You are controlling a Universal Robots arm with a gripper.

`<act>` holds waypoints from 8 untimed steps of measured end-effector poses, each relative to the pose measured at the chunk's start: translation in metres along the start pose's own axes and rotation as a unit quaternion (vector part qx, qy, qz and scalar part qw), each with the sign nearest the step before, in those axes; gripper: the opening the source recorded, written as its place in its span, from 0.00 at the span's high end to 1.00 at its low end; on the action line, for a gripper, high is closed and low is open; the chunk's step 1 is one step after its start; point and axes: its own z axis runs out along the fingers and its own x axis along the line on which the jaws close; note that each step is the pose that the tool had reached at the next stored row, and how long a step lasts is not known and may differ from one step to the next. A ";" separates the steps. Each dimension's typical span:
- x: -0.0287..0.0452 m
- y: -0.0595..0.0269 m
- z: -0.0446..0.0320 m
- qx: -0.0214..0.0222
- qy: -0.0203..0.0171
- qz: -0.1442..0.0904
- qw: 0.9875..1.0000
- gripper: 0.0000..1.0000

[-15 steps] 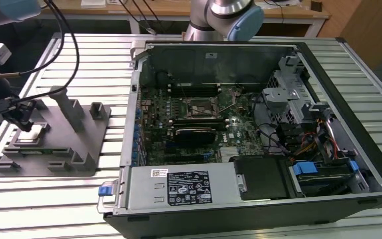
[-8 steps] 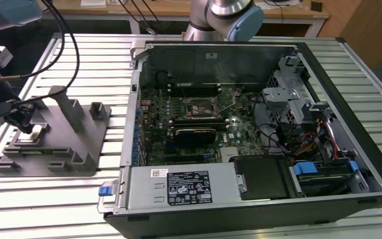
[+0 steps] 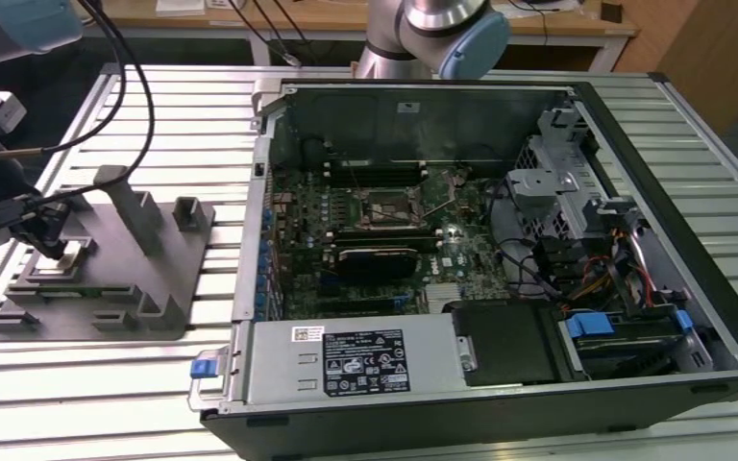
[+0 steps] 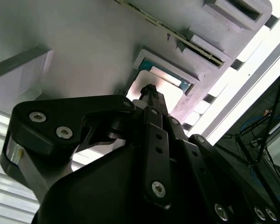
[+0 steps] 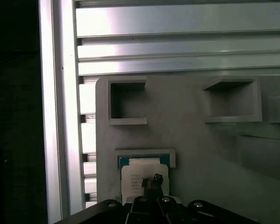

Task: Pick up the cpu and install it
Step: 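Pick up the cpu and move it towards the insertion slot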

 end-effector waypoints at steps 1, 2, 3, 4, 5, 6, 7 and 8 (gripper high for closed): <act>0.0001 -0.0001 0.0007 0.000 0.000 0.000 1.000 0.89; 0.0002 -0.0001 0.0011 0.000 0.000 0.000 1.000 0.89; 0.0002 -0.0001 0.0011 0.000 0.000 0.000 1.000 0.89; 0.0003 -0.0001 0.0012 0.000 0.000 0.000 1.000 0.89; 0.0003 -0.0001 0.0012 0.000 0.000 0.000 1.000 0.89; 0.0003 -0.0001 0.0012 0.000 0.000 0.000 1.000 0.89; 0.0003 -0.0001 0.0013 0.000 0.000 0.000 1.000 0.89; 0.0003 -0.0001 0.0013 0.000 0.000 0.000 1.000 0.89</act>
